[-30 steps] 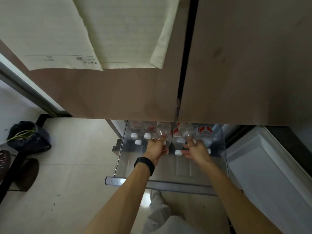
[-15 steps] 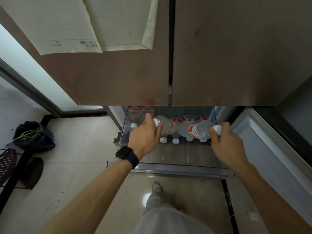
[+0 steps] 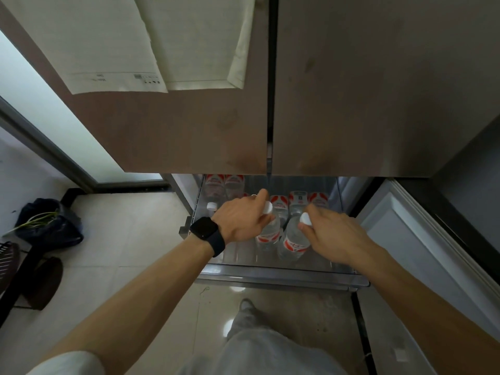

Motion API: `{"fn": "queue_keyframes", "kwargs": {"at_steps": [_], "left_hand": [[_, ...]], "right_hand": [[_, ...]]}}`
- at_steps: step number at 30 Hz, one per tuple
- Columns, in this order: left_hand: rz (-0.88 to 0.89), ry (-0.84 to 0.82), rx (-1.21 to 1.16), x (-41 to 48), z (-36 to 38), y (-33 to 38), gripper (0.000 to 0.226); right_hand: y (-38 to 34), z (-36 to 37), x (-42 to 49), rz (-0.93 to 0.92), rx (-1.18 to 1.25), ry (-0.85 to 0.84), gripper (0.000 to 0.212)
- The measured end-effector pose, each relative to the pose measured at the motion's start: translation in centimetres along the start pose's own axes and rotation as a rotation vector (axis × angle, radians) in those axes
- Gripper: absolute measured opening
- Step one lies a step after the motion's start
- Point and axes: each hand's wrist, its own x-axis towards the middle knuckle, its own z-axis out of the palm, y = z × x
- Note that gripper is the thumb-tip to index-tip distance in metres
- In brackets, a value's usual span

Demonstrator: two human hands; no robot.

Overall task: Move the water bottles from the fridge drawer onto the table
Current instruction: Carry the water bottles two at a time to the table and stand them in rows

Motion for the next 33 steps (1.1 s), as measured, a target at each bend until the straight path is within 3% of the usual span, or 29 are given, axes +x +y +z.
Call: {"fn": "queue_keyframes", "kwargs": {"at_steps": [4,10,16,20,25,33], "left_hand": [[-0.005,-0.065,0.025,-0.4,2.0,-0.3,0.033],[-0.071,0.016,-0.145,-0.7,3.9,-1.4,0.033],[-0.175,0.135,-0.444,-0.6,6.1,-2.0,0.058],[-0.285,0.085,-0.616,0.4,7.7,-1.9,0.084],[-0.275,0.125,-0.695,1.7,9.3,-1.7,0.070],[-0.288,0.177,-0.726,1.1,9.6,-1.1,0.063]], "right_hand": [[-0.4,1.8,0.5,-0.063,0.006,-0.015,0.031],[-1.5,4.4,0.5,-0.061,0.221,0.057,0.037],[-0.4,7.1,0.2,0.131,0.561,0.076,0.075],[0.0,9.0,1.0,0.168,0.718,0.008,0.095],[-0.6,10.1,2.3,0.175,0.939,-0.010,0.083],[-0.7,10.1,2.3,0.181,0.932,0.002,0.068]]}}
